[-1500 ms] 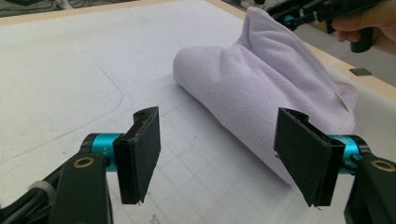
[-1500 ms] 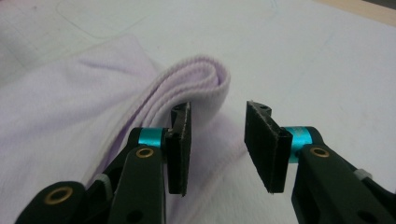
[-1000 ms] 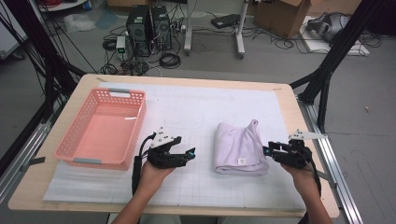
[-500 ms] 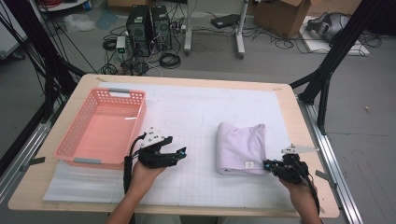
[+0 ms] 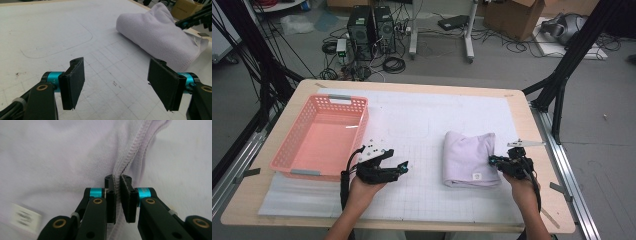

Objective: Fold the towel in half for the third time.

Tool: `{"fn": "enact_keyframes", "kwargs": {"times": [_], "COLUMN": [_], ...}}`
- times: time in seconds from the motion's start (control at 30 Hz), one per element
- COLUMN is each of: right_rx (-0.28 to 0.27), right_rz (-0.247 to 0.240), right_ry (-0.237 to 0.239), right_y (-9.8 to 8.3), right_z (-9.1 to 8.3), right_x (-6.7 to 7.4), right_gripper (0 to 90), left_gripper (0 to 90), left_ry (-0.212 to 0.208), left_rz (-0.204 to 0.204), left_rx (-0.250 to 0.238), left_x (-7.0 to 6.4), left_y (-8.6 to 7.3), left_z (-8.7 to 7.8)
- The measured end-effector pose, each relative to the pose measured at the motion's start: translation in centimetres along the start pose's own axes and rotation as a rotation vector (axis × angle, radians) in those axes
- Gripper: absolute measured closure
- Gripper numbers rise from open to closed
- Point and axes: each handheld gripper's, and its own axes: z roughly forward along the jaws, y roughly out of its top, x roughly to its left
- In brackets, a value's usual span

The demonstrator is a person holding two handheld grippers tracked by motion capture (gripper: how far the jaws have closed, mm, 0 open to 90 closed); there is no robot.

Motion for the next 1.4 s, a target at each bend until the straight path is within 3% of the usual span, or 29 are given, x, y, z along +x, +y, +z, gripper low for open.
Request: {"fn": "enact_keyframes", "kwargs": {"times": [0.07, 0.13, 0.2, 0.23, 0.37, 0.43, 0.5, 0.67, 0.8, 0.9, 0.97, 1.03, 1.1, 1.17, 1.23, 1.3, 1.37, 1.4], "right_rx": [-0.015, 0.007, 0.029, 0.012, -0.096, -0.136, -0.127, -0.052, 0.025, 0.017, 0.0, -0.035, -0.082, -0.098, -0.081, -0.053, -0.004, 0.015], "right_rz": [0.028, 0.042, 0.032, 0.014, -0.041, -0.083, -0.119, -0.114, -0.146, -0.195, -0.233, -0.239, -0.214, -0.2, -0.191, -0.203, -0.221, -0.203], "right_ry": [-0.001, -0.01, -0.049, -0.074, -0.053, -0.034, -0.012, 0.063, 0.056, 0.063, 0.113, 0.15, 0.126, 0.066, -0.016, -0.066, -0.1, -0.103], "right_y": [-0.9, -1.4, -1.4, -1.1, 1.4, 3.0, 4.6, 7.3, 8.4, 9.2, 9.3, 9.3, 9.3, 9.1, 8.5, 7.6, 6.4, 5.8], "right_z": [-0.5, -1.2, -1.8, -2.2, -2.6, -1.9, -0.5, 4.0, 7.3, 8.6, 8.8, 8.1, 6.8, 5.3, 4.2, 3.7, 3.9, 4.0], "right_x": [-0.4, -0.6, -0.5, -0.4, 0.4, 1.2, 2.0, 3.4, 4.6, 5.7, 6.0, 5.7, 5.1, 4.4, 3.6, 2.8, 1.8, 1.2], "right_gripper": [84.8, 83.4, 68.7, 65.3, 61.0, 61.3, 62.8, 71.6, 71.7, 68.7, 64.2, 61.3, 60.6, 61.3, 62.8, 64.0, 65.5, 66.0], "left_gripper": [30.3, 30.3, 30.3, 30.3, 30.3, 30.3, 30.3, 30.3, 30.3, 30.3, 30.3, 30.3, 30.3, 30.3, 30.3, 30.3, 30.3, 30.3], "left_ry": [-0.001, -0.002, -0.008, -0.008, -0.013, -0.015, -0.017, -0.018, -0.008, -0.007, -0.007, -0.01, -0.009, -0.011, -0.014, -0.014, -0.015, -0.016], "left_rz": [-0.006, -0.003, -0.003, -0.004, -0.006, -0.003, -0.003, -0.005, -0.005, -0.007, -0.011, -0.012, -0.017, -0.016, -0.016, -0.014, -0.014, -0.014], "left_rx": [-0.006, -0.002, -0.003, -0.007, -0.013, -0.013, -0.012, -0.017, -0.017, -0.022, -0.021, -0.022, -0.024, -0.027, -0.026, -0.025, -0.024, -0.024], "left_x": [0.0, 0.1, 0.1, 0.0, -0.2, -0.2, -0.2, -0.2, -0.1, 0.1, 0.3, 0.4, 0.4, 0.3, 0.3, 0.3, 0.3, 0.3], "left_y": [-0.2, -0.3, -0.5, -0.6, -0.8, -1.0, -1.1, -1.5, -1.6, -1.6, -1.6, -1.6, -1.6, -1.6, -1.6, -1.6, -1.6, -1.5], "left_z": [-0.2, -0.4, -0.6, -0.6, -0.7, -0.8, -0.9, -1.3, -1.5, -1.6, -1.7, -1.7, -1.7, -1.7, -1.6, -1.6, -1.5, -1.5]}}
